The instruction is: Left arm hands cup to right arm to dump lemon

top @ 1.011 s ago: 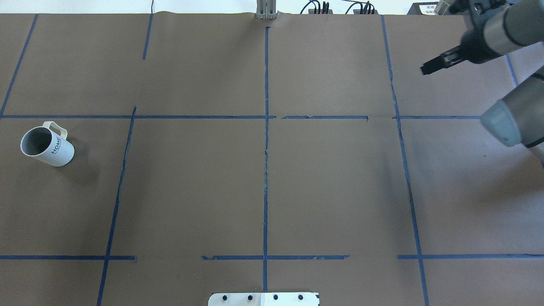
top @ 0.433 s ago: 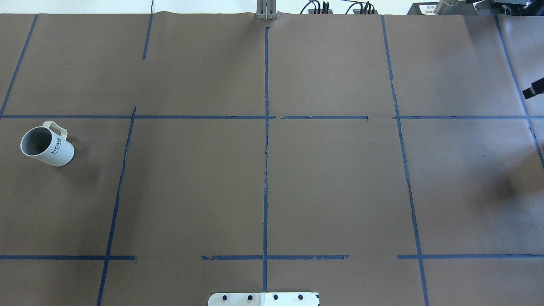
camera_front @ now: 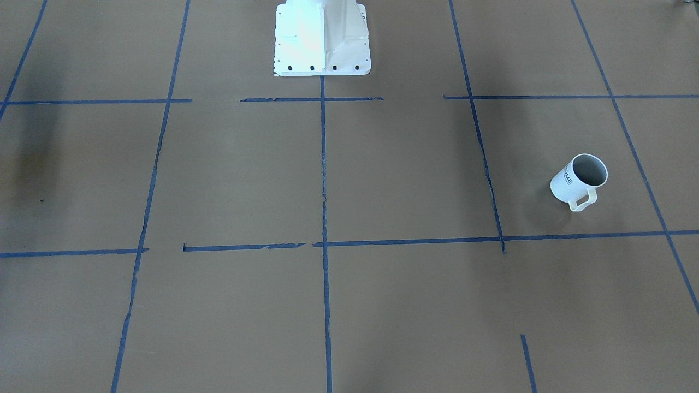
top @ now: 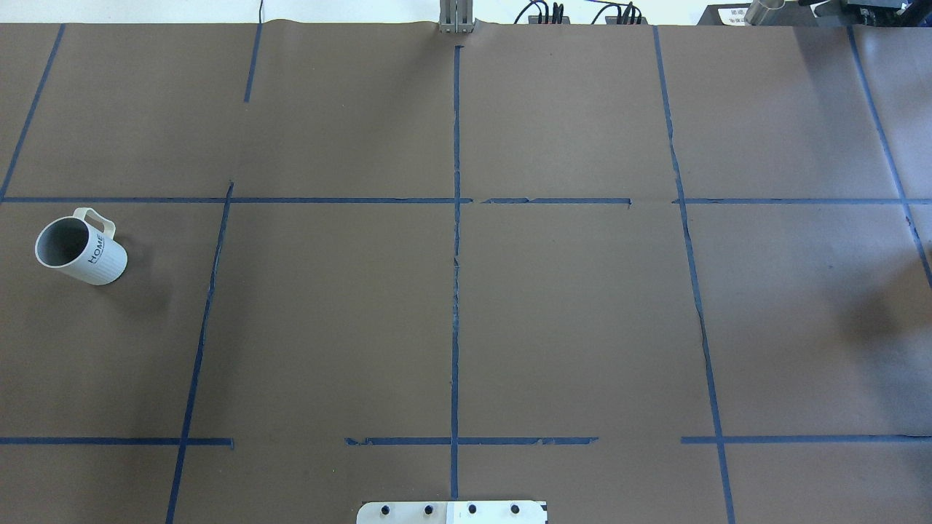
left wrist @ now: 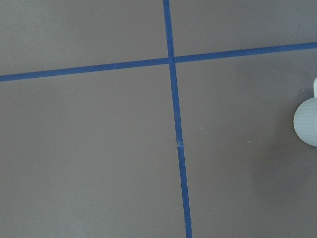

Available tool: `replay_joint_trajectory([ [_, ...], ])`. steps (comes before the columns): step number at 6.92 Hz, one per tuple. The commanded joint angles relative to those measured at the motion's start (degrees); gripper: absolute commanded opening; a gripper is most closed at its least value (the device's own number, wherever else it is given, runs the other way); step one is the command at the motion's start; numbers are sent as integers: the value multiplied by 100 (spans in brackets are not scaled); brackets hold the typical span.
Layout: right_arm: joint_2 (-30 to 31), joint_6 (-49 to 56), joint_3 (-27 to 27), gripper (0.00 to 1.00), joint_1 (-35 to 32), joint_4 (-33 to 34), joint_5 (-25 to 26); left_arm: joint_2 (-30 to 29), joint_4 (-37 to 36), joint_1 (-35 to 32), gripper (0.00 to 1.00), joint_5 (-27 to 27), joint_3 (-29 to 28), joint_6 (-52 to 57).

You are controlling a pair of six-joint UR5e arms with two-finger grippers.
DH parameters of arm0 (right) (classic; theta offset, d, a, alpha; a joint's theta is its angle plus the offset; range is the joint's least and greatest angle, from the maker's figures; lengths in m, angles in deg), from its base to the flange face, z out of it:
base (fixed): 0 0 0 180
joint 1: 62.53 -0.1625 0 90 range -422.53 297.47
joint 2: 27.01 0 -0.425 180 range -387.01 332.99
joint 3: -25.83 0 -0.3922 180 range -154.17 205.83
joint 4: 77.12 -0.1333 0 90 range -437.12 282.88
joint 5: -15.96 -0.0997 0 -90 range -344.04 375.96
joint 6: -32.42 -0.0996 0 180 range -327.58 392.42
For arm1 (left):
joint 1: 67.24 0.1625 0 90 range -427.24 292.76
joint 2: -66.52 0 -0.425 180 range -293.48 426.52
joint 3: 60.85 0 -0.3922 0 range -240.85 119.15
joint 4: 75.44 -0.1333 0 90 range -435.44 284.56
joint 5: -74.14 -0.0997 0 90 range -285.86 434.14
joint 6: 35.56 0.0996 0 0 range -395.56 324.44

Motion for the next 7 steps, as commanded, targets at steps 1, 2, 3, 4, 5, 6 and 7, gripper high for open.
replay_joint_trajectory([
  [1,192,-81,64,100,2,199,-5,10,12,-4,100,68,18,20],
  [2,201,-247,55,100,2,190,-15,62,-49,5,100,60,-68,21],
  [3,201,-536,55,100,2,173,-15,72,-50,5,100,51,-26,21],
  [4,201,-582,37,100,2,155,-23,63,-6,13,100,59,18,3],
  [5,201,-583,28,100,2,155,-23,72,-6,14,100,51,45,12],
  [6,201,-583,28,100,2,155,-23,80,-50,22,100,42,45,12],
  [7,218,-583,28,100,11,146,-15,150,-59,22,100,59,62,21],
])
